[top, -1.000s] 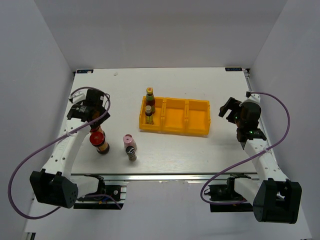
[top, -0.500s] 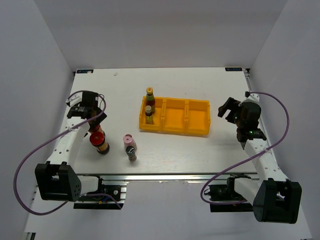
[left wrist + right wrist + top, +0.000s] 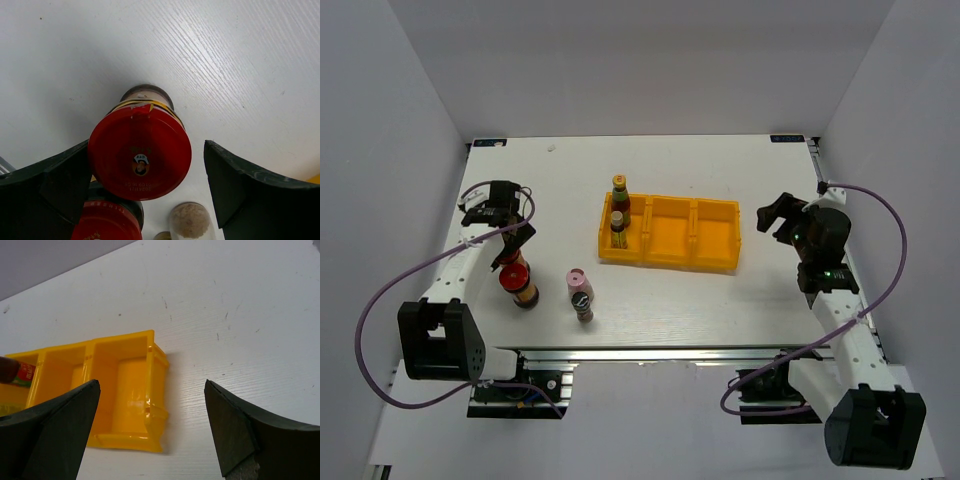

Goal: Organize the condiment bottles

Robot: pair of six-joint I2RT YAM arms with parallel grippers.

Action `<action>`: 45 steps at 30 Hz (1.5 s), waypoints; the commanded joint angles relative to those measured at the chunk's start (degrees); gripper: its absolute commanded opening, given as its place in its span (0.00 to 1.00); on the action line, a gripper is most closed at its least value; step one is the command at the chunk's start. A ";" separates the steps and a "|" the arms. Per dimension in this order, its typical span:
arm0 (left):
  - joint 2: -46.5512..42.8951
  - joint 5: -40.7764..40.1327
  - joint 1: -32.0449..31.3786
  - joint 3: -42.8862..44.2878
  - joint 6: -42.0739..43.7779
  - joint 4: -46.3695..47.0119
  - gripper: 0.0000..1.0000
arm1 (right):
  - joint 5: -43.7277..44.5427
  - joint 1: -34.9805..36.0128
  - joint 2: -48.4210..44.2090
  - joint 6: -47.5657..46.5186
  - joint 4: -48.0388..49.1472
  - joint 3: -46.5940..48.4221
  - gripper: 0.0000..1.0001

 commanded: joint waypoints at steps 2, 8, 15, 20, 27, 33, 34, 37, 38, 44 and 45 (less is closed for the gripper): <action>-0.87 -1.18 0.33 -0.28 -0.54 1.24 0.93 | 1.42 0.14 -2.17 0.80 -0.34 1.65 0.89; -0.17 -1.18 0.33 -0.11 -0.89 0.54 0.70 | 1.61 0.14 -1.03 0.98 0.01 1.56 0.89; -0.69 3.82 0.33 1.38 1.47 2.90 0.35 | -1.54 0.14 -1.03 0.37 0.53 1.56 0.89; -2.45 6.99 0.24 7.18 3.59 4.13 0.09 | -5.69 0.14 0.37 -0.34 1.76 1.65 0.89; -0.52 9.02 -4.40 15.88 5.43 4.85 0.00 | -10.60 0.14 1.52 -1.22 1.84 3.06 0.89; 2.55 4.53 -11.26 25.45 5.96 2.21 0.00 | -9.83 0.14 -4.63 -2.10 7.65 -0.89 0.89; 2.73 4.88 -11.97 26.69 6.48 2.56 0.00 | -9.21 0.14 -5.59 -2.27 7.56 -1.25 0.89; 4.05 4.89 -16.09 32.14 7.19 2.12 0.00 | -7.80 0.14 -6.13 -2.27 7.30 -1.25 0.89; 4.14 4.36 -17.59 33.11 7.28 2.47 0.00 | -7.63 0.14 -6.13 -2.27 7.30 -1.25 0.89; 7.38 2.43 -27.51 41.10 10.53 3.27 0.00 | -5.52 0.14 -4.19 -1.75 6.07 -0.46 0.89; 8.17 1.12 -28.40 42.77 10.79 2.48 0.00 | -5.51 0.14 -3.84 -1.92 5.90 -0.37 0.89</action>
